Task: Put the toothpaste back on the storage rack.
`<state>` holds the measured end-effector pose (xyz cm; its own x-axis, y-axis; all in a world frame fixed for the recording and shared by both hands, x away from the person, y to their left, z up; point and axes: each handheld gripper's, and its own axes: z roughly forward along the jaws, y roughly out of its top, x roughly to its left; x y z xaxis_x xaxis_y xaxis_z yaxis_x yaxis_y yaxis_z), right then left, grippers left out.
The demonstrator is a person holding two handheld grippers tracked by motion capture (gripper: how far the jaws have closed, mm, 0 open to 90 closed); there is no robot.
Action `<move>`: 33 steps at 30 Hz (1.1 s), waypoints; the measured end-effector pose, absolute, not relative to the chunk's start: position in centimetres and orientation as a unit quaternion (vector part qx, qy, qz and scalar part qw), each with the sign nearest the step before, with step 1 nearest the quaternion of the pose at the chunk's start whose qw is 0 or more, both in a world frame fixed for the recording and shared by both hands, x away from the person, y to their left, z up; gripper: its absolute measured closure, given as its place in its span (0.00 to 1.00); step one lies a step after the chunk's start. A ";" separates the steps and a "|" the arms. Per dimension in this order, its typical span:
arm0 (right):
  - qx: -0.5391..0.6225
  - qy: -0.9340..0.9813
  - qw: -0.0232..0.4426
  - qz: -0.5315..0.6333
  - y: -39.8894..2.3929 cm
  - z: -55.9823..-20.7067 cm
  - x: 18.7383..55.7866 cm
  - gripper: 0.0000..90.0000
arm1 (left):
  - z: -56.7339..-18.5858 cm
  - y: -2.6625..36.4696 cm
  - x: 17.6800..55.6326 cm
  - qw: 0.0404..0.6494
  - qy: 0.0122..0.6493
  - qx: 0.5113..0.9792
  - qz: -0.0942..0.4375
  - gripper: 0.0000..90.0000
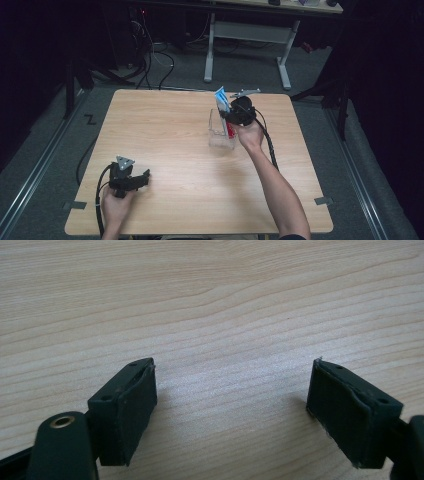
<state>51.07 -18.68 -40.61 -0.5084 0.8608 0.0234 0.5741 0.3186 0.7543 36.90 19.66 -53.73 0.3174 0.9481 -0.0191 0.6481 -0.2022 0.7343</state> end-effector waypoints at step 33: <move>0.477 0.774 0.180 0.375 -21.1 -41.1 49.6 0.76 | -53.7 19.6 36.9 0.329 0.538 0.742 0.228 0.23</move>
